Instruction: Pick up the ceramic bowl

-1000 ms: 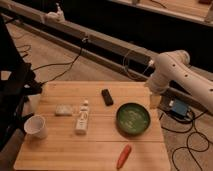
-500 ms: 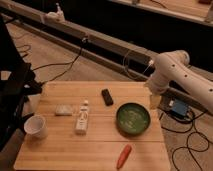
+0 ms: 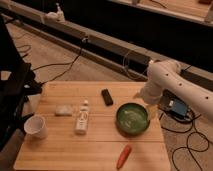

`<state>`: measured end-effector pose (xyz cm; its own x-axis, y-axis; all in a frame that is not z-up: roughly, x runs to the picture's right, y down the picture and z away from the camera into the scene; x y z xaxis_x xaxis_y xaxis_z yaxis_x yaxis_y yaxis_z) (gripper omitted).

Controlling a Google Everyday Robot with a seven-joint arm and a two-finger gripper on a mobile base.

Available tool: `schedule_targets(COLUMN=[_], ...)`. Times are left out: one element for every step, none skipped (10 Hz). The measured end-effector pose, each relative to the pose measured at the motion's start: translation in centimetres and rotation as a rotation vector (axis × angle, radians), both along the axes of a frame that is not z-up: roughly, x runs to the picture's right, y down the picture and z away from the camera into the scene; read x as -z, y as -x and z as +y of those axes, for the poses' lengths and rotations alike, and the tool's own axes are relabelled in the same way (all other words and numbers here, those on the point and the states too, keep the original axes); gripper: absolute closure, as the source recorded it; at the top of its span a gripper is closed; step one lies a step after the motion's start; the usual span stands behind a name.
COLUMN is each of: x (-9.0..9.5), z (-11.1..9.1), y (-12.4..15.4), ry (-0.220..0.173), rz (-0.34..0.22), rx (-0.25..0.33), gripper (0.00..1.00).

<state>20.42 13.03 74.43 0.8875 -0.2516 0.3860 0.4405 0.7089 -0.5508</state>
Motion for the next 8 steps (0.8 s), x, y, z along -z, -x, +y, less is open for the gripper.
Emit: schedule_targets(x=[-0.1,-0.3,-0.5,-0.5,-0.5,-0.5,-0.5,-0.5], z=[1.6,3.5,5.0,5.6,5.6,5.6,5.6,5.5], y=[0.1,0.3,0.6,0.8,0.8,0.8,0.8,0.8], ry=[0.021,0.050,0.079,0.092,0.091,0.091,0.091,0.090], rz=[-0.019,-0.031,-0.045,-0.051,-0.051,-0.050,-0.051,-0.051], rx=[0.028,0.042,0.041,0.039,0.039,0.038,0.039,0.038], gripper=[0.20,0.20,0.20,0.20,0.20,0.20,0.20,0.20])
